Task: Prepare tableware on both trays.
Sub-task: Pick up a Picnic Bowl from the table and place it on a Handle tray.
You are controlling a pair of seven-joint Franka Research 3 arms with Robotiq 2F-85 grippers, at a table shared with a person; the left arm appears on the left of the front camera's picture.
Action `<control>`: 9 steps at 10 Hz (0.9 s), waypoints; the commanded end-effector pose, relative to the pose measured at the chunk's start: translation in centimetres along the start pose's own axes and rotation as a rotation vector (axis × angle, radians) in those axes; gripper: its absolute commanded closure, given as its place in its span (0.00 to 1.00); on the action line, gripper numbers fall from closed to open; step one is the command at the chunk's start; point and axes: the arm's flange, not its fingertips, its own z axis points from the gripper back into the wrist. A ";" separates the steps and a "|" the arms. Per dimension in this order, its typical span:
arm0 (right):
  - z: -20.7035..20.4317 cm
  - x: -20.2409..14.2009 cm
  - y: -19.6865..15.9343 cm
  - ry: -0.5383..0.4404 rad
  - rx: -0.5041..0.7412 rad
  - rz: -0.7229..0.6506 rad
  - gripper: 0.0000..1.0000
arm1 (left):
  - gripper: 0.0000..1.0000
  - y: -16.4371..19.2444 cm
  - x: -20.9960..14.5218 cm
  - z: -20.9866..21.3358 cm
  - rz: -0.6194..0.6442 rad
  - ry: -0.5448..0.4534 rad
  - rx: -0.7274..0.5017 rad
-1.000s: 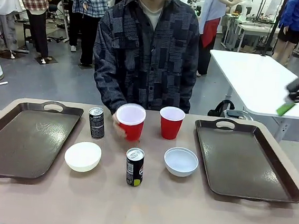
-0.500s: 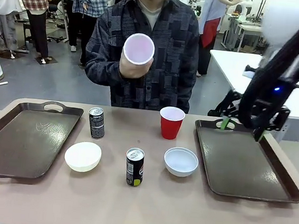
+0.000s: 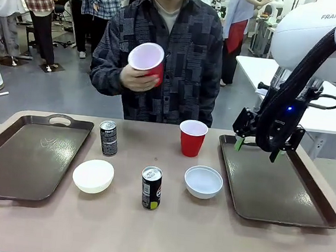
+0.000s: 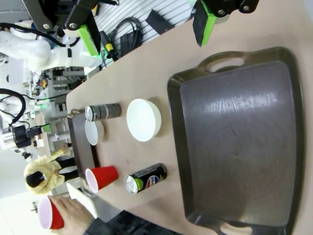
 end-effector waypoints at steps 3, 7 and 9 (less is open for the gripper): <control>-2.5 -0.3 1.6 -0.054 -0.077 0.044 0.00 | 0.00 0.1 -0.2 -0.1 -0.004 -0.007 -0.006; -9.8 0.7 6.1 -0.163 -0.121 0.132 0.00 | 0.00 0.1 -0.2 -0.1 -0.004 -0.007 -0.006; -12.5 1.8 6.2 -0.215 -0.121 0.176 0.00 | 0.00 0.1 -0.2 -0.1 -0.004 -0.007 -0.006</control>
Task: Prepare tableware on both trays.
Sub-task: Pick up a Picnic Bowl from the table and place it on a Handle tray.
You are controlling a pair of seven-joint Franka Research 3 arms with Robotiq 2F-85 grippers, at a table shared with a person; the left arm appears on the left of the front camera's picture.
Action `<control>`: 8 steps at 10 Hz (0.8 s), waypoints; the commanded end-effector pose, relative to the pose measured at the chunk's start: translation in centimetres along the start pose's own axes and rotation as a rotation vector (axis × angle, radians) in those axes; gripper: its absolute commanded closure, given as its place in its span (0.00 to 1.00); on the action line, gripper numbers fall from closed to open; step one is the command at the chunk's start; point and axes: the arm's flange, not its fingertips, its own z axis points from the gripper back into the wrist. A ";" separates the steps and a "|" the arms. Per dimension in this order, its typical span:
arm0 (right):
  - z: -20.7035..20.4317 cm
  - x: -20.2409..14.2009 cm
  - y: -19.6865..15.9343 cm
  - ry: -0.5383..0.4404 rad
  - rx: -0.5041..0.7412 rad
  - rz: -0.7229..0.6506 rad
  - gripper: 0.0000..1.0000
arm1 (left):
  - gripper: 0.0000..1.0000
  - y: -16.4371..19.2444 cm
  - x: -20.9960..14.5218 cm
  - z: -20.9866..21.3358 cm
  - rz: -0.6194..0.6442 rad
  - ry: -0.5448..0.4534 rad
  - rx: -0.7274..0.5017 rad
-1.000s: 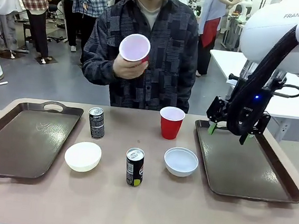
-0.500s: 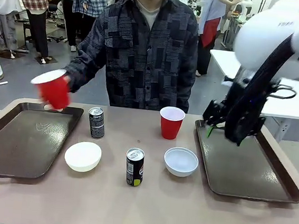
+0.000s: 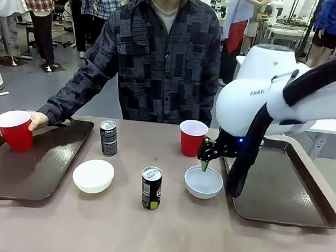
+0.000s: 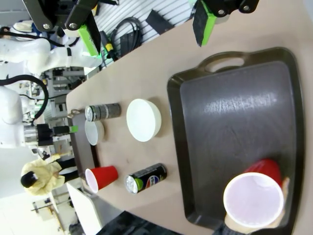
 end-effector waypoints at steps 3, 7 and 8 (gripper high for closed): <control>-4.5 0.8 0.2 -0.013 -0.010 0.028 0.00 | 0.00 0.1 -0.2 -0.1 -0.004 -0.007 -0.006; -5.6 1.0 0.6 0.019 -0.011 0.034 0.37 | 0.00 0.1 -0.2 -0.1 -0.004 -0.007 -0.006; -5.6 1.0 0.5 0.020 -0.011 0.030 0.23 | 0.00 0.1 -0.2 -0.1 -0.004 -0.007 -0.006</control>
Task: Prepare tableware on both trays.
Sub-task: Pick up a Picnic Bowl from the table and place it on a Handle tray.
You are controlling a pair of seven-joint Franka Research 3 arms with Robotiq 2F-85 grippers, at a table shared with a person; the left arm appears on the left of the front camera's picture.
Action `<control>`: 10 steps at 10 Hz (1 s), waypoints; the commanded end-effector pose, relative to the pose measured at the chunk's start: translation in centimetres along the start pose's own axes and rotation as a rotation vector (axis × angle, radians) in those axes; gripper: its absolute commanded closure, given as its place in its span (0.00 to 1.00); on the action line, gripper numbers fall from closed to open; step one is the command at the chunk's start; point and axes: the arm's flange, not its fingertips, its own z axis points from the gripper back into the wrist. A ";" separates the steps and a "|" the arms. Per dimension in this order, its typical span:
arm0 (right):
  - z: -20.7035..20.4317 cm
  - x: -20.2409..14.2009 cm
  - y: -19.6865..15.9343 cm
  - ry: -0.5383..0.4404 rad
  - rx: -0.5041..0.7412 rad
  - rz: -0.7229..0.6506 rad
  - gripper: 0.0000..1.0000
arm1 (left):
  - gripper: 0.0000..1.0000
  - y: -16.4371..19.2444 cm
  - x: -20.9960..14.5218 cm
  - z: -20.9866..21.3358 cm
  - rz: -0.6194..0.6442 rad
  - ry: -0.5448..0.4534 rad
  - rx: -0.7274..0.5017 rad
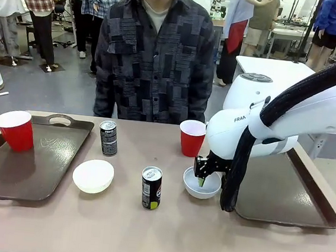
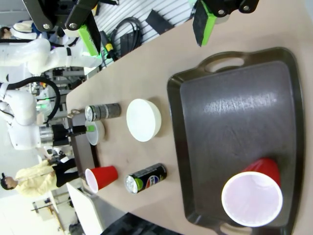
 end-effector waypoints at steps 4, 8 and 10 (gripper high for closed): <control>-0.1 0.4 -0.1 -0.006 -0.009 -0.008 0.61 | 0.00 0.1 -0.2 -0.1 -0.004 -0.007 -0.006; 0.4 0.5 -0.1 0.003 -0.026 -0.012 0.86 | 0.00 0.1 -0.2 -0.1 -0.004 -0.007 -0.006; 1.6 0.4 -0.7 0.054 -0.010 -0.034 1.00 | 0.00 0.1 -0.2 -0.1 -0.004 -0.007 -0.006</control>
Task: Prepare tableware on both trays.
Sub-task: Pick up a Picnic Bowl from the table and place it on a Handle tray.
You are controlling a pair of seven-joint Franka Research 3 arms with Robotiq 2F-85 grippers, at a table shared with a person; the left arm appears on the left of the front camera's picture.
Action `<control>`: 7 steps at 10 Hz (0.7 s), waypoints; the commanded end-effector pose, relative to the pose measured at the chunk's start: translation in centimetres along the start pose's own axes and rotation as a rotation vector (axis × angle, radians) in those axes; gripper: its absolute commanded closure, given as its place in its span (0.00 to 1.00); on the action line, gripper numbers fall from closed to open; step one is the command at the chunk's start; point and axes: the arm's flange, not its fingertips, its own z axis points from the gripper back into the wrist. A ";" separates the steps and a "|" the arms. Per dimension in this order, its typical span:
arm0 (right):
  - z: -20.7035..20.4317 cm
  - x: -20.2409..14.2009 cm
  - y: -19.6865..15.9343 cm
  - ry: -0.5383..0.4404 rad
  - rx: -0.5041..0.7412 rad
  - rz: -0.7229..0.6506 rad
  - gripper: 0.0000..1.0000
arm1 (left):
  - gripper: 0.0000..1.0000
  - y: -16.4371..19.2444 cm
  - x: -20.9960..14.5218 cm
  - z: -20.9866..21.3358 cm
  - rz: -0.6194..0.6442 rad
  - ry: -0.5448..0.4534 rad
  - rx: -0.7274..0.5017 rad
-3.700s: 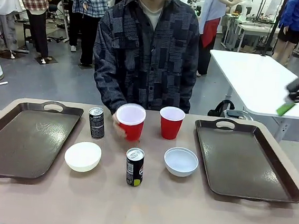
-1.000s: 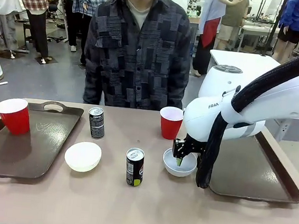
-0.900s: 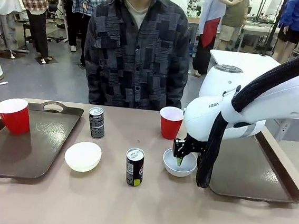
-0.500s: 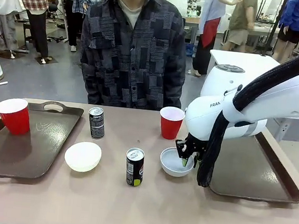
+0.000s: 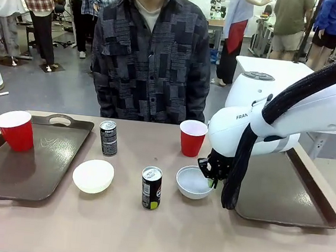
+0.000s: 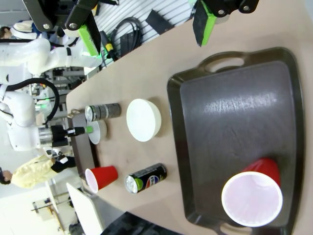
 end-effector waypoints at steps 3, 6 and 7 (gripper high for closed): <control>7.9 -2.1 -1.3 0.061 0.030 -0.026 1.00 | 0.00 0.1 -0.2 -0.1 -0.004 -0.007 -0.006; 14.7 -4.9 -3.8 0.046 0.048 -0.049 1.00 | 0.00 0.1 -0.2 -0.1 -0.004 -0.007 -0.006; 16.3 -5.8 -4.6 0.044 0.055 -0.057 1.00 | 0.00 0.1 -0.2 -0.1 -0.004 -0.007 -0.006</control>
